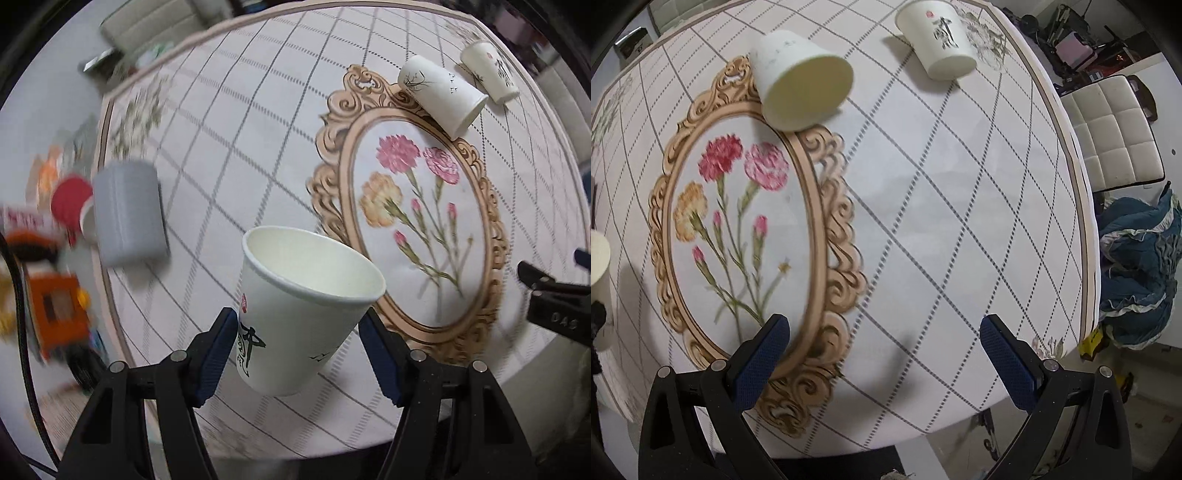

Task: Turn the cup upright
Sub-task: 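Lift the white cup with the left gripper and rotate it rim-up, then grasp the white cup with the right gripper while the left gripper releases it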

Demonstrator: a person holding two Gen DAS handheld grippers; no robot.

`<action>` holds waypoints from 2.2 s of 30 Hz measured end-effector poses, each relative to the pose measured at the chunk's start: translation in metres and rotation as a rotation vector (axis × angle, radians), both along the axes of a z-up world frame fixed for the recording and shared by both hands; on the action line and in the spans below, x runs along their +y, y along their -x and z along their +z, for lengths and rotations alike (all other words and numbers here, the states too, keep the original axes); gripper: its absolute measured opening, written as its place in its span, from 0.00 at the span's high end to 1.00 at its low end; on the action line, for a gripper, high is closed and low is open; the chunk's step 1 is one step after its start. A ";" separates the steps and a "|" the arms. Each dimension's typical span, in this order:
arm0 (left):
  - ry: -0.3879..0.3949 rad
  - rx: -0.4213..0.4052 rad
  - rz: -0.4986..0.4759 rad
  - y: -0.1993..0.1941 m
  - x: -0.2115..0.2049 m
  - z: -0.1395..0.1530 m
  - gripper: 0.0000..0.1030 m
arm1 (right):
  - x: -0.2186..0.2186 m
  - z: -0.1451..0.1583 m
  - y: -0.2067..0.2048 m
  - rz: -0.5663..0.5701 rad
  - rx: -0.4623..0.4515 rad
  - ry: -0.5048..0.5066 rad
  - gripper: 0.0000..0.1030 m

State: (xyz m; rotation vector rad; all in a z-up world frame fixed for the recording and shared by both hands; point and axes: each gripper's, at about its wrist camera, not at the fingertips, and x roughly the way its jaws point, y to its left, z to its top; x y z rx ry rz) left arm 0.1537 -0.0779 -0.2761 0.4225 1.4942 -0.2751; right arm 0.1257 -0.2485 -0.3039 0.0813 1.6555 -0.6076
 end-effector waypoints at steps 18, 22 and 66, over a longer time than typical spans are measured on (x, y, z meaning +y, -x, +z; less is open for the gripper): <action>0.226 0.267 0.491 0.020 0.012 -0.061 0.37 | -0.055 -0.038 0.027 0.044 0.071 -0.017 0.00; 0.227 0.277 0.475 0.017 0.011 -0.066 0.37 | -0.064 -0.043 0.029 0.037 0.078 -0.019 0.00; -0.125 -0.074 0.453 0.045 0.201 -0.041 0.00 | 0.161 -0.040 -0.038 0.141 -0.027 -0.301 0.46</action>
